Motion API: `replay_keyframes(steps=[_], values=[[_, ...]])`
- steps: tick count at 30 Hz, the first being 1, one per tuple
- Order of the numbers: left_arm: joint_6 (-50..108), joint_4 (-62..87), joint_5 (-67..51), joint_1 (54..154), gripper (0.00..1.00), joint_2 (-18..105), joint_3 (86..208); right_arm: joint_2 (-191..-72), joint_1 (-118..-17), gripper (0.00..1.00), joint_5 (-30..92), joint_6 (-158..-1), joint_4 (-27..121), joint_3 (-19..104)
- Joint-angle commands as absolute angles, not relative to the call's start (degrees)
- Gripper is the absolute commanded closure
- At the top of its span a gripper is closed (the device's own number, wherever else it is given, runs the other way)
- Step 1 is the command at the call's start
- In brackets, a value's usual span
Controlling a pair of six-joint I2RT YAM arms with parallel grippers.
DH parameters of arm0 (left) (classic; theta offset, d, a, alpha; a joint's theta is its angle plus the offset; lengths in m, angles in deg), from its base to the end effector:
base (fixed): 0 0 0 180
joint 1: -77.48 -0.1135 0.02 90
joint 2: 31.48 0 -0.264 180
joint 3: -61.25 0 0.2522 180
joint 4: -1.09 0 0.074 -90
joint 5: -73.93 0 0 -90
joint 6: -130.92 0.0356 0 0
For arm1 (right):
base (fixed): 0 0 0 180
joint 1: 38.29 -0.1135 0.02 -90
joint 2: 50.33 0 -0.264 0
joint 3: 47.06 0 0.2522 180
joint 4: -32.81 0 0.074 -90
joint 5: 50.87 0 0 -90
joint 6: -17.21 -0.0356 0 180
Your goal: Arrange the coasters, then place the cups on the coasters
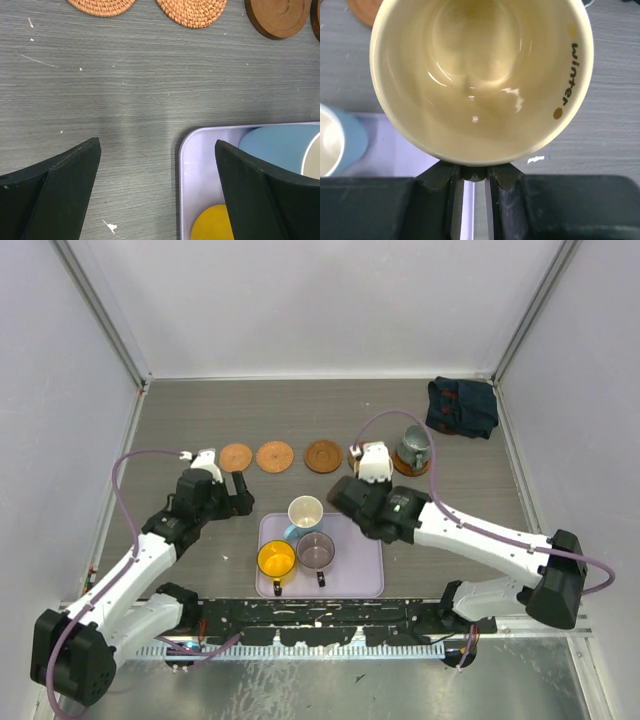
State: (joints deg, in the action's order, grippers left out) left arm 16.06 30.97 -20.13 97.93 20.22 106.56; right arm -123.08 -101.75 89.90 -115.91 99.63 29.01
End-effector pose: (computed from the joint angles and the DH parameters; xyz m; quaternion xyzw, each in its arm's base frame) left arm 0.1839 -0.0659 0.2278 -0.0503 0.8902 -0.1448 0.4289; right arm 0.1304 0.1993 0.2939 -0.0586 0.8829 -0.0834 0.4583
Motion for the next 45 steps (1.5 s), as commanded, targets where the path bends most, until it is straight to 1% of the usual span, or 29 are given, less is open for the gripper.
replay_keyframes(steps=[1,2,5,14,16,21,26,42,45], values=[[16.2,26.8,-19.4,97.6,0.02,21.4,107.2,-119.9,-89.5,0.99,84.1,-98.1,80.0,28.1],[16.2,26.5,-19.4,97.7,0.02,21.6,107.4,-120.4,-85.9,0.99,81.9,-96.3,77.8,28.5],[16.3,25.7,-19.5,97.6,0.02,22.8,107.9,-124.1,-79.9,0.99,77.1,-92.5,73.8,31.3],[17.2,26.7,-19.8,97.6,0.02,29.3,111.4,-140.7,-67.2,0.99,60.0,-85.5,67.2,41.7],[17.0,26.3,-19.7,97.6,0.02,29.7,111.4,-143.4,-65.5,0.99,58.6,-84.9,66.8,43.4],[16.5,25.7,-19.4,97.7,0.02,30.1,111.5,-148.2,-63.6,0.99,55.9,-83.6,66.9,46.0],[15.9,26.0,-19.2,97.6,0.02,29.9,111.7,-150.6,-62.6,0.99,53.5,-83.5,67.3,45.5],[15.5,26.7,-19.9,97.6,0.02,29.6,111.6,-150.7,-62.6,0.99,52.1,-85.9,72.3,43.5],[15.5,26.7,-19.8,97.6,0.02,29.4,111.5,-150.3,-62.6,0.99,49.7,-86.4,72.8,42.4]])
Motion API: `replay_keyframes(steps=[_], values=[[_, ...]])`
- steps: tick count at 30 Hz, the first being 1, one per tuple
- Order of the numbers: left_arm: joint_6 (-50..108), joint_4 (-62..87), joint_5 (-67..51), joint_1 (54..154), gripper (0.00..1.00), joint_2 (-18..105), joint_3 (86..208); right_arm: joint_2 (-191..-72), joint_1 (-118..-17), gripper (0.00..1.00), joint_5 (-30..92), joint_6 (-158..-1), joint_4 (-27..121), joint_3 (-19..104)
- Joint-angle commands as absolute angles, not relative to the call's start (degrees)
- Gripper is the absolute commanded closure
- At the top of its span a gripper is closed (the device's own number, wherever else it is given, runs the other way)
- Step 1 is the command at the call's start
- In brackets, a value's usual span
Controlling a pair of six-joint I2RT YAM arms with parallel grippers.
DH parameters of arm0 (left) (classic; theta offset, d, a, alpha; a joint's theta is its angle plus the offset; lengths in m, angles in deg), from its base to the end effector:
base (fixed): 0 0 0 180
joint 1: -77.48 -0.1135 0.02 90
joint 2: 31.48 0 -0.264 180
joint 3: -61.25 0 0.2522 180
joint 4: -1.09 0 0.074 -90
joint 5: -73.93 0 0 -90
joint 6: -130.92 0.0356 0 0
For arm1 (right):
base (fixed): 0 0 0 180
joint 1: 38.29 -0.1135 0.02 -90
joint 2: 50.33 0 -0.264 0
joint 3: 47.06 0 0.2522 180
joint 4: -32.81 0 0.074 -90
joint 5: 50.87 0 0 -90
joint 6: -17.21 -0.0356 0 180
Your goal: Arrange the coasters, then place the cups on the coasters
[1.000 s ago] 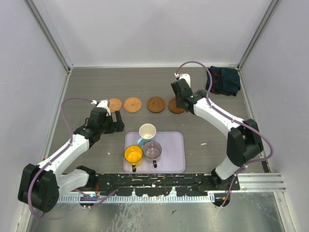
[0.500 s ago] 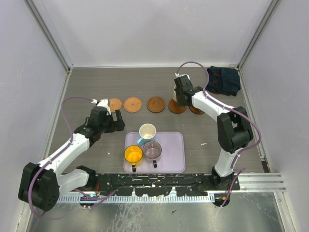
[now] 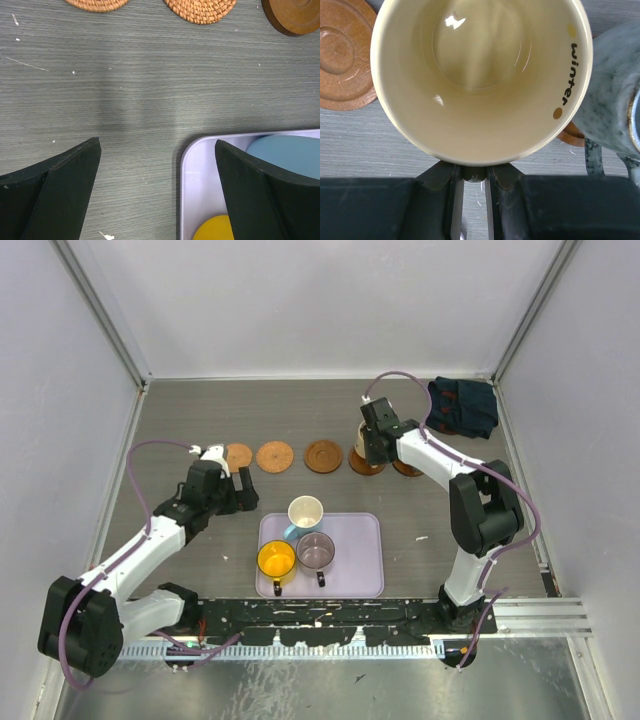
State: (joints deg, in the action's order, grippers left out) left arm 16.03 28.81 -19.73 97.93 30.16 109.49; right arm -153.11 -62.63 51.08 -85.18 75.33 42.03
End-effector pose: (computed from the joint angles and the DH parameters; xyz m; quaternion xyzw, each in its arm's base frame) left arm 0.2092 -0.0756 0.2153 -0.0485 0.9087 -0.1326 0.3928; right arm 0.3529 0.1515 0.2208 -0.0690 0.9496 -0.0035 0.3057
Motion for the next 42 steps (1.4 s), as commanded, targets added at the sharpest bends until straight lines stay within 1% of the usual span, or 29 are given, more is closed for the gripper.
replay_keyframes(steps=[1,29,31,37,40,42], values=[[15.5,26.7,-19.8,97.6,0.02,29.4,111.5,-150.2,-62.6,0.99,49.5,-86.4,72.7,42.0],[15.4,26.2,-19.8,97.7,0.02,29.7,111.1,-151.4,-62.8,0.99,49.7,-88.8,76.1,42.6],[15.4,26.3,-19.8,97.6,0.02,29.7,111.1,-151.5,-62.9,0.96,49.7,-89.0,76.3,42.8],[15.5,26.0,-19.8,97.6,0.02,29.8,111.0,-151.8,-63.4,0.74,49.9,-89.0,76.7,43.4],[15.5,25.9,-19.8,97.6,0.02,29.9,111.0,-152.0,-63.8,0.69,50.4,-89.0,76.9,43.7],[15.5,25.8,-19.8,97.7,0.02,30.1,111.0,-152.2,-64.1,0.62,50.8,-89.0,77.1,44.0]])
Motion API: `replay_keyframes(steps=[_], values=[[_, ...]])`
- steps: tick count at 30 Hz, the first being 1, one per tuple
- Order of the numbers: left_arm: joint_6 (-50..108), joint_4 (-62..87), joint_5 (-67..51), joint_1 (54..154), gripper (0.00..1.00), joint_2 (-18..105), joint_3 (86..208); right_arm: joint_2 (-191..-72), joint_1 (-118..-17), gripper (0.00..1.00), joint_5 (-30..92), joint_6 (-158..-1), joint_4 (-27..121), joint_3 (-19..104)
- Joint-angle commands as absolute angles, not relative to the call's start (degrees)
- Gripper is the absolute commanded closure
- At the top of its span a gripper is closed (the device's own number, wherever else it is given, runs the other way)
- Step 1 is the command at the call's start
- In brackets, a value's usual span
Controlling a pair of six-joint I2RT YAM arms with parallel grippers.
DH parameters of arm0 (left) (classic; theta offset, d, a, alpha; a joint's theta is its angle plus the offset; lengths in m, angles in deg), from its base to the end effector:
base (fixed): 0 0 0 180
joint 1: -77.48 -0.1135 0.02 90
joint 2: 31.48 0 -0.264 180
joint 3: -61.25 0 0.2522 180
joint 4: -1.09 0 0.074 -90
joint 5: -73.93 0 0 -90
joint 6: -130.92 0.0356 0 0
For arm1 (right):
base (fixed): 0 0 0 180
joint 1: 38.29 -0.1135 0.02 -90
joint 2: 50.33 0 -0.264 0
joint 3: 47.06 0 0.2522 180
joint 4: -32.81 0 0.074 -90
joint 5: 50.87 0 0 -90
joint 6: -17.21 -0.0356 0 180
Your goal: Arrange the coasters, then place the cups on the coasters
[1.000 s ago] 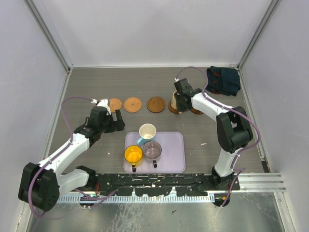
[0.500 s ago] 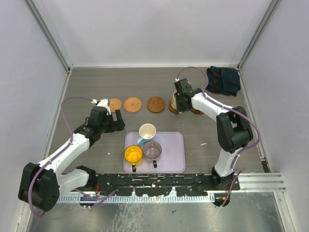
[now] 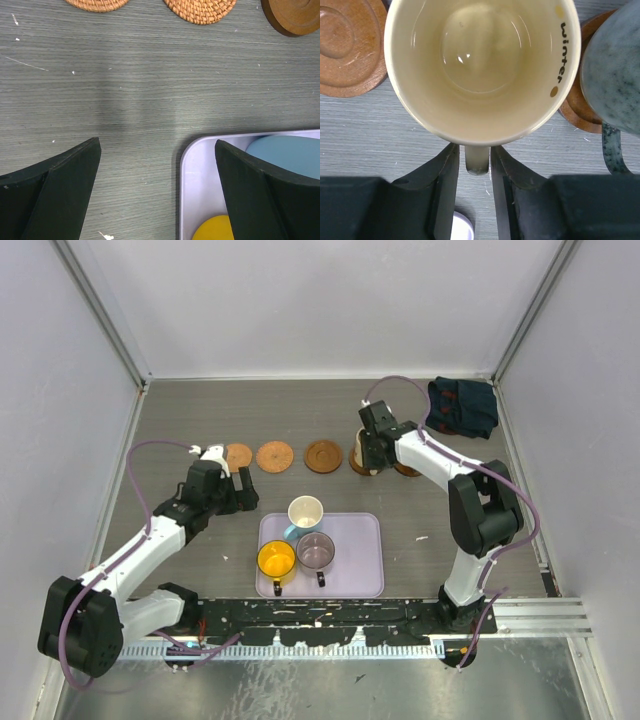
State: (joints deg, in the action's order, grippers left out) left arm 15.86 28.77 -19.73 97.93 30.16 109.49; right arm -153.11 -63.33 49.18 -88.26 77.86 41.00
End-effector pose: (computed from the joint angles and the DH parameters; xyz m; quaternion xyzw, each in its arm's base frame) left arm 0.2093 -0.0756 0.2154 -0.0498 0.9085 -0.1333 0.3929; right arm 0.3444 0.1540 0.2127 -0.0575 0.9602 0.0106 0.2730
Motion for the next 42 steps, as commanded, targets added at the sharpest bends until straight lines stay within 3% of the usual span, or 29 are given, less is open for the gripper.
replay_keyframes(steps=[1,10,17,29,37,38,40,42], values=[[15.5,25.8,-19.8,97.6,0.02,30.0,111.0,-152.3,-64.1,0.59,51.0,-89.1,77.1,44.1],[15.4,25.9,-19.5,97.6,0.02,30.2,110.8,-152.6,-64.7,0.55,53.4,-89.6,77.7,45.4],[15.4,26.0,-19.4,97.6,0.02,29.7,110.7,-150.2,-65.5,0.45,55.9,-90.9,78.4,44.6],[15.6,26.0,-18.5,97.6,0.02,30.1,111.3,-143.5,-65.7,0.45,58.0,-93.1,79.2,41.1],[16.0,26.3,-18.6,97.7,0.02,29.5,111.4,-132.7,-66.2,0.46,65.5,-94.3,79.4,39.7],[16.0,26.0,-18.5,97.6,0.02,29.3,111.3,-131.2,-66.3,0.39,67.5,-94.4,79.4,39.4],[16.2,25.0,-17.4,97.6,0.02,28.6,111.0,-128.5,-66.3,0.03,72.8,-95.1,78.6,37.9],[16.4,23.3,-15.9,97.7,0.02,27.1,110.1,-126.3,-66.3,0.00,77.2,-94.5,77.4,36.2]])
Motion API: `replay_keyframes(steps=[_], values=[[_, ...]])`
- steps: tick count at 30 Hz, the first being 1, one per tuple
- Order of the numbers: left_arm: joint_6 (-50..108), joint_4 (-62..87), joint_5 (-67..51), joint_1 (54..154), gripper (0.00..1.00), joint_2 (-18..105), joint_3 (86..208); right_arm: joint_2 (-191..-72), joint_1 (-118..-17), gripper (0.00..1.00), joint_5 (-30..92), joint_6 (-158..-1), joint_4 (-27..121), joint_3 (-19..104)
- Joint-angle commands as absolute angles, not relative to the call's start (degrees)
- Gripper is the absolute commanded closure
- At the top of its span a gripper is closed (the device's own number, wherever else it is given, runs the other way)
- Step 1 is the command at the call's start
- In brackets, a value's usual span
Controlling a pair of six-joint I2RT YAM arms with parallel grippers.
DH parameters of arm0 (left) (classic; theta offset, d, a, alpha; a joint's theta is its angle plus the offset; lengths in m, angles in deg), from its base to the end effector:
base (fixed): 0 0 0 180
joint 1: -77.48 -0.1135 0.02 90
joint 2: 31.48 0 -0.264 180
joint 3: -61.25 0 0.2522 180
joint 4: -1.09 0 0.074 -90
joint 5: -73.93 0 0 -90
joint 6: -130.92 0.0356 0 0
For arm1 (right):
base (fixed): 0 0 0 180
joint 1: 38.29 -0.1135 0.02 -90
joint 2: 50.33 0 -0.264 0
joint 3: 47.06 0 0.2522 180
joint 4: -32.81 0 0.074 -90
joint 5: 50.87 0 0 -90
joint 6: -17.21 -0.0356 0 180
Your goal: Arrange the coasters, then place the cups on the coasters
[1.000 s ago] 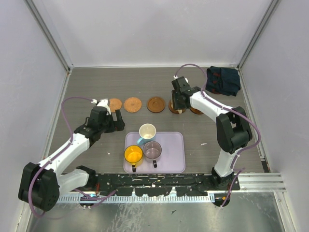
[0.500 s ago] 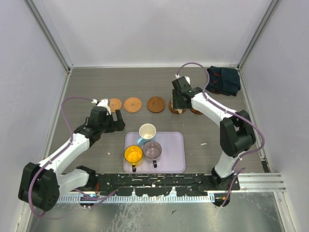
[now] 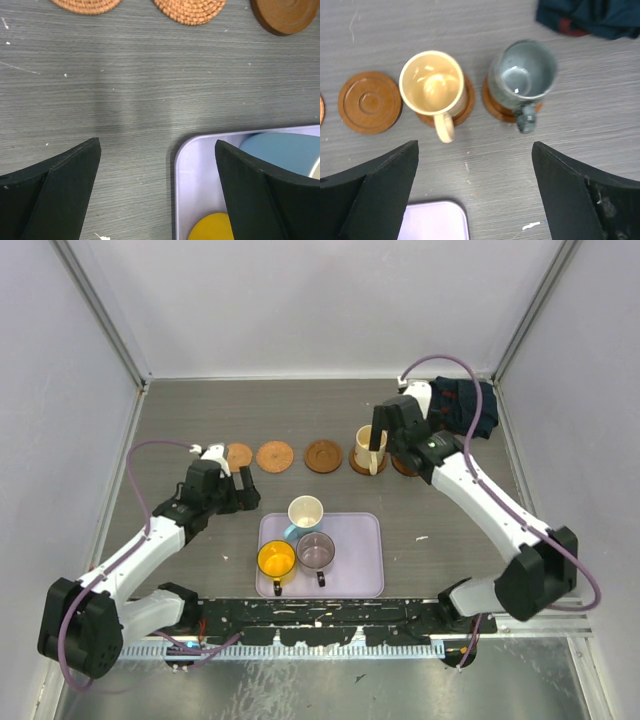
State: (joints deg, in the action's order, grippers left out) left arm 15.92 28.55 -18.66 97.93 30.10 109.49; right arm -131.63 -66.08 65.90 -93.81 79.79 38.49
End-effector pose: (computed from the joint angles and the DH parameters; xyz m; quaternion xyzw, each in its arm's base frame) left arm 0.2092 -0.0763 0.2159 -0.0455 0.9079 -0.1418 0.3918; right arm 0.2811 0.1300 0.3214 0.0400 0.8952 -0.0320 0.4428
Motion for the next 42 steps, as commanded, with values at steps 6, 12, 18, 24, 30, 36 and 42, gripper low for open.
replay_keyframes(steps=[6,12,18,24,30,36,42], values=[[16.8,22.7,-13.7,97.6,0.02,23.5,110.5,-123.9,-66.2,0.00,79.9,-94.1,73.2,32.8],[17.8,27.0,-10.6,97.6,0.02,25.6,113.1,-119.7,-66.0,0.00,76.6,-96.4,65.1,24.7],[21.1,26.7,-3.5,99.0,0.02,23.8,112.3,-116.8,-66.0,0.07,74.2,-95.9,63.9,22.4],[25.2,28.7,-0.7,101.5,0.02,18.7,112.5,-115.1,-66.0,0.07,71.3,-95.6,63.7,21.2],[25.2,32.0,0.0,104.3,0.16,17.0,112.6,-114.4,-66.0,0.08,69.4,-96.8,63.0,19.7],[23.5,31.4,1.4,108.0,0.77,17.2,111.3,-115.0,-66.0,0.10,68.9,-98.1,63.0,19.5],[24.0,32.4,1.8,110.0,0.86,19.2,112.8,-115.4,-66.0,0.12,67.6,-98.4,63.1,19.6]])
